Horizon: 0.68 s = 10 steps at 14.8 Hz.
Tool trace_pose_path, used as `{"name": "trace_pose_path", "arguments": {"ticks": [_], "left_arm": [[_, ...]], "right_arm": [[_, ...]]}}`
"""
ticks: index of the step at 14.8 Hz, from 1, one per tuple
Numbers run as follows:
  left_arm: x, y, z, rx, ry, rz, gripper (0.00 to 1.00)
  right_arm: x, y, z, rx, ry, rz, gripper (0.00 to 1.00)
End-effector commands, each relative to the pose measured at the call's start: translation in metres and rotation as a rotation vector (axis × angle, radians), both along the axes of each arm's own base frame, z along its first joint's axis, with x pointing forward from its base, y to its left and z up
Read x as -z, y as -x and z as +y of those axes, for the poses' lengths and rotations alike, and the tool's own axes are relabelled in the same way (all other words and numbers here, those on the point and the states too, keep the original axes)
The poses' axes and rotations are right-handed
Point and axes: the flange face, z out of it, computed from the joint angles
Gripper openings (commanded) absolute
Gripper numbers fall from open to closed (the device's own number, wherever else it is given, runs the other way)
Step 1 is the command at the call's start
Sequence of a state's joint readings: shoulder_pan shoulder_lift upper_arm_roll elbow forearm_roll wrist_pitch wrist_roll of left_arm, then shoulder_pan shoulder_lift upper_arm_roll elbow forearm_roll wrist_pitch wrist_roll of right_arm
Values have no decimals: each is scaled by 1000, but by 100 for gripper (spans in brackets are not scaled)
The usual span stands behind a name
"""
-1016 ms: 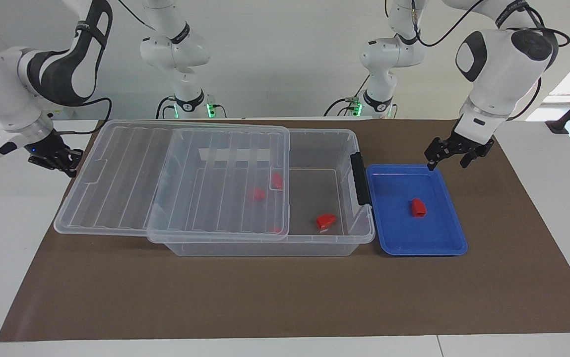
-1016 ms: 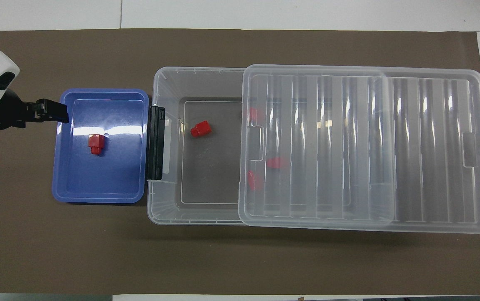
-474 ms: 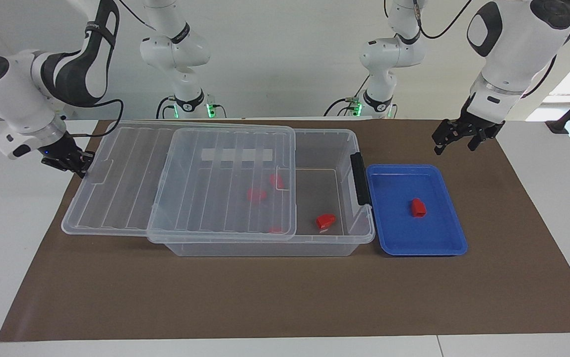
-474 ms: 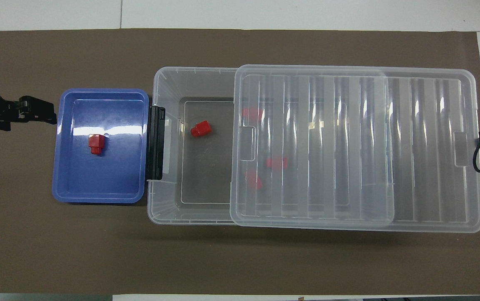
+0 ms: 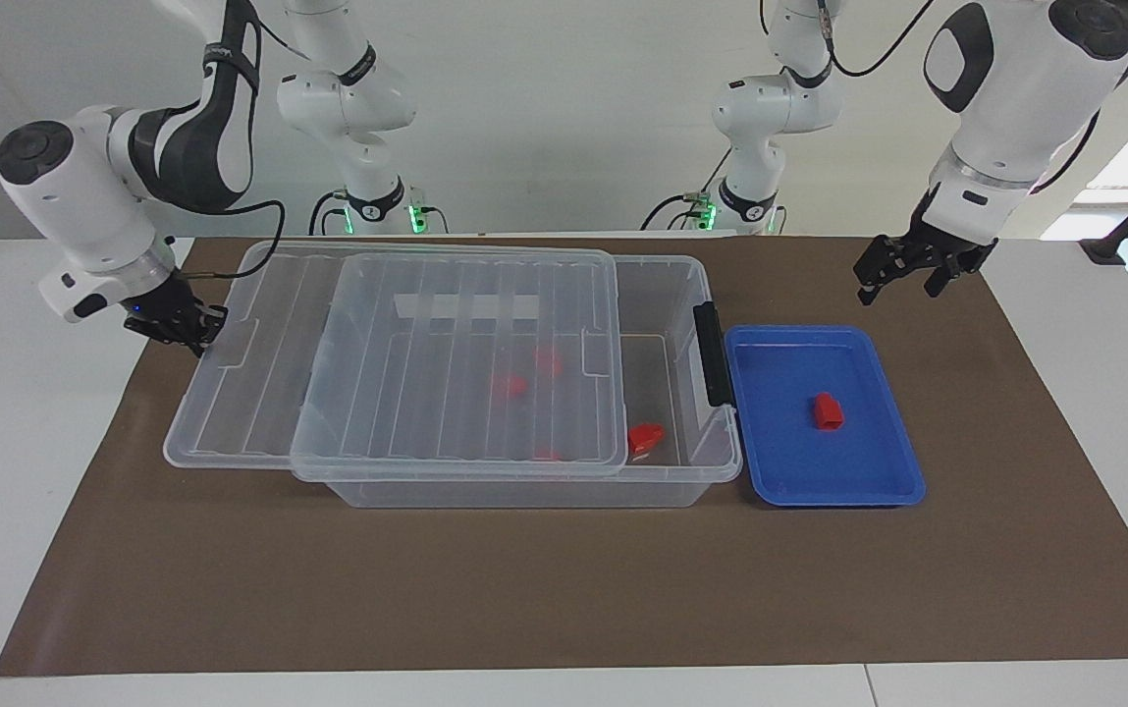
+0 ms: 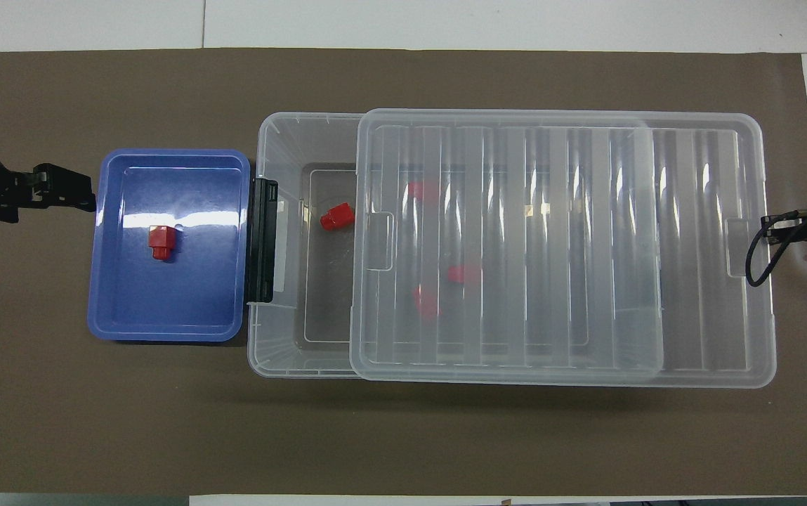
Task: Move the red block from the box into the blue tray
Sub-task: 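Slide the clear lid back over the box with the right gripper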
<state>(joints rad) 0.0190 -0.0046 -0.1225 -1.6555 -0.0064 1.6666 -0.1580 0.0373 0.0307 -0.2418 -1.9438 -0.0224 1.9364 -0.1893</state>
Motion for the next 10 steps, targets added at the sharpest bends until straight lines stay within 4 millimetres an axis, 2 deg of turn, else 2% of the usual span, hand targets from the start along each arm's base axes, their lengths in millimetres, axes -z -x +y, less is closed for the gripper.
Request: {"name": "trace_pose_path", "arguments": {"ticks": [1, 5, 10], "left_arm": [[-5, 7, 0, -10, 0, 2, 100], [-5, 7, 0, -10, 0, 2, 100], [-5, 6, 1, -10, 0, 2, 100]], "right_arm": [[3, 7, 10, 27, -6, -12, 0], [7, 5, 38, 41, -5, -7, 0], [16, 10, 55, 40, -7, -34, 0]]}}
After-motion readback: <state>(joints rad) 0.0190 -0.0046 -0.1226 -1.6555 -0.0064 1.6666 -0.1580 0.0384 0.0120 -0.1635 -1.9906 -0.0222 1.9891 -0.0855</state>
